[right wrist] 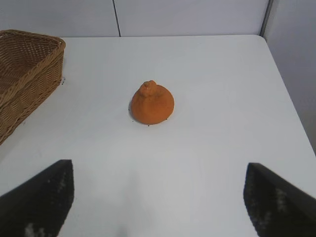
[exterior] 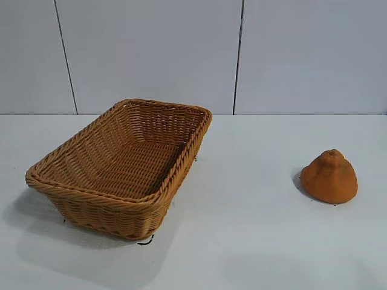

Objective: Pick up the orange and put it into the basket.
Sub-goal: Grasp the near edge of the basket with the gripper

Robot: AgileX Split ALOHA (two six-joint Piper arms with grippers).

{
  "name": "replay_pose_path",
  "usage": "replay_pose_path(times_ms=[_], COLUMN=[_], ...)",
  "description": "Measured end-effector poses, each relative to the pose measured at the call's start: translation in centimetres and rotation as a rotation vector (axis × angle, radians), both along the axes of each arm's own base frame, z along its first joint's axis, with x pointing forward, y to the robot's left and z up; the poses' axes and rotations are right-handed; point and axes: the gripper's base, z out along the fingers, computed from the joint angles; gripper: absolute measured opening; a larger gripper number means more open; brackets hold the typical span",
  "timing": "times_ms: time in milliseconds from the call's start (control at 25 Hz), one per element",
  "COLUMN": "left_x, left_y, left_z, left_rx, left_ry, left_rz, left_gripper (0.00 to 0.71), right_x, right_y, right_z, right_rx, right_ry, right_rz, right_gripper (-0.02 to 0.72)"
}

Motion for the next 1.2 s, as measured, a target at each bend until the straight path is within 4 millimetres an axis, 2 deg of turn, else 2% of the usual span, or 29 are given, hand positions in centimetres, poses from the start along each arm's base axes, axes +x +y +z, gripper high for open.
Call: replay_pose_path(times_ms=[240,480,680,800,960,1200], left_x=[0.7,-0.2,-1.3,-1.7,-1.5,-0.1], left_y=[-1.8,-6.0,-9.0,-9.8,-9.3,-9.4], left_z=[-0.6,-0.5,-0.5,-0.6,-0.7,-1.7], left_rx=[-0.037,-0.072,-0.157,-0.217,-0.261,-0.298], left_ry=[0.02,0.031,0.069,0.101,0.121,0.185], left_rz=[-0.105,-0.275,-0.32,-0.268,-0.105,0.062], left_gripper=[0.697,0.697,0.697,0.697,0.697,0.697], right_x=[0.0,0.0,0.0,0.0,0.0,0.0], right_y=[0.0,0.0,0.0,0.0,0.0,0.0], right_z=[0.0,0.0,0.0,0.0,0.0,0.0], right_rx=[0.0,0.0,0.0,0.0,0.0,0.0], right_ry=[0.0,0.0,0.0,0.0,0.0,0.0], right_rz=[0.0,0.0,0.0,0.0,0.0,0.0], right_gripper=[0.638,0.638,0.638,0.638,0.638,0.638])
